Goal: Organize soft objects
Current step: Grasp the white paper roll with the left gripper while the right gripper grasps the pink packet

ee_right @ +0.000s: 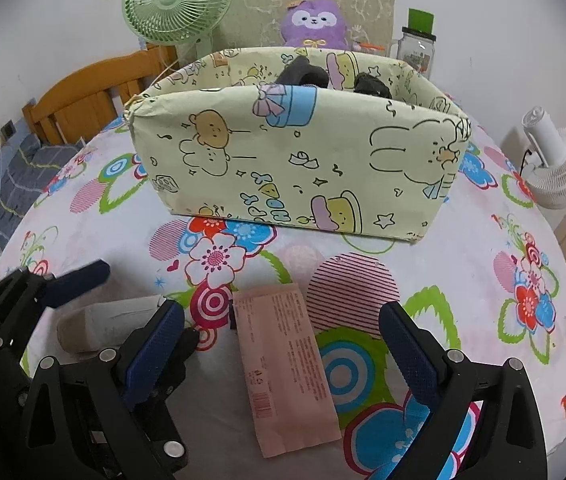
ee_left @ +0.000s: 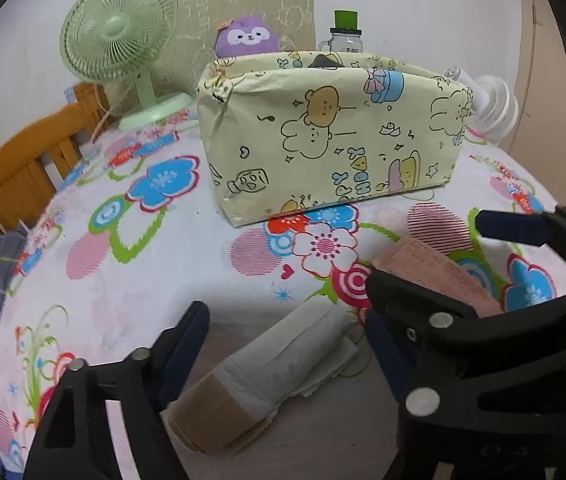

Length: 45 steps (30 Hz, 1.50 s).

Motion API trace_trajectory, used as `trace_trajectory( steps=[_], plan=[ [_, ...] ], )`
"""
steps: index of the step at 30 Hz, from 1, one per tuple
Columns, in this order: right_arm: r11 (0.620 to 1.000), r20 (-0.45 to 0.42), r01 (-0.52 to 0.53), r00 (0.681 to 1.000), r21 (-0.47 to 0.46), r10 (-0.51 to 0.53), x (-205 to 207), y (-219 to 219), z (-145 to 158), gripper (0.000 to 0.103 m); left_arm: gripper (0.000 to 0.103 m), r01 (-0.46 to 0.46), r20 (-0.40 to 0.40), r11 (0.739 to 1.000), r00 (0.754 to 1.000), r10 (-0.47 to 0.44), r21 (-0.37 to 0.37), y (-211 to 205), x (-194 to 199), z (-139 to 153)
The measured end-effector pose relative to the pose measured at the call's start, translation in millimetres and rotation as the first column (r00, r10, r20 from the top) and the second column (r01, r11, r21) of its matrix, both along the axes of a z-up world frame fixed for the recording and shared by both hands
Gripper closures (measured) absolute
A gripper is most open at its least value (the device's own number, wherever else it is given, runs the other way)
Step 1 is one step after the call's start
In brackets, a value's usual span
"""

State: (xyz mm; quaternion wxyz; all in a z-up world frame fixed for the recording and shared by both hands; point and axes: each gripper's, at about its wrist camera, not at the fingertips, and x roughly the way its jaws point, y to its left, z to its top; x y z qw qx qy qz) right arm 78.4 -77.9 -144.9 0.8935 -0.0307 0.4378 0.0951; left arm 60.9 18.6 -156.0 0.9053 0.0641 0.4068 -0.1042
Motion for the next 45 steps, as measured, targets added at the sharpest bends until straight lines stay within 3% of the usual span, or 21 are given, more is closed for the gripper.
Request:
trace_trajectory(
  steps=[4, 6, 10, 12, 15, 23, 27, 45],
  plan=[
    [1.0, -0.015, 0.004, 1.0, -0.001, -0.004, 3.4, -1.4, -2.4, 0.007, 0.036, 0.014, -0.009, 0.999, 1.0, -0.014, -0.035, -0.3, -1.0, 0.4],
    [1.0, -0.016, 0.004, 1.0, -0.006, -0.004, 4.0, -1.2, -2.5, 0.008, 0.044, 0.025, -0.01, 0.999, 1.0, -0.025, -0.033, -2.7, -2.5, 1.0],
    [1.0, -0.025, 0.008, 1.0, 0.0, -0.008, 5.8, -3.1, -3.7, 0.008, 0.048, 0.024, -0.021, 0.999, 0.999, -0.025, -0.039, -4.8, -3.1, 2.2],
    [1.0, -0.034, 0.013, 0.999, 0.004, -0.013, 6.5, -4.6, -4.6, 0.008, 0.058, 0.025, -0.015, 0.999, 1.0, -0.025, -0.04, -5.3, -4.7, 2.8],
    [1.0, -0.052, 0.017, 0.999, 0.018, -0.016, 7.7, -7.7, -7.4, 0.009, 0.062, 0.026, -0.009, 0.999, 1.0, -0.026, -0.027, -8.6, -7.3, 3.0],
    [1.0, -0.064, 0.003, 0.998, 0.01, -0.003, 11.4, -9.0, -10.1, 0.029, 0.065, 0.016, 0.006, 1.0, 1.0, -0.016, 0.02, -16.5, -8.9, 4.7],
    [1.0, -0.05, -0.001, 0.999, -0.011, 0.001, 11.1, -9.3, -8.5, 0.059, 0.069, 0.007, -0.017, 1.0, 1.0, -0.008, -0.019, -13.3, -4.8, 5.4],
    [0.995, -0.038, 0.085, 0.996, 0.045, -0.083, 23.2, -42.6, -3.6, 0.061, 0.078, -0.006, -0.044, 0.998, 0.999, 0.003, -0.068, -40.3, 17.8, 9.2]
  ],
)
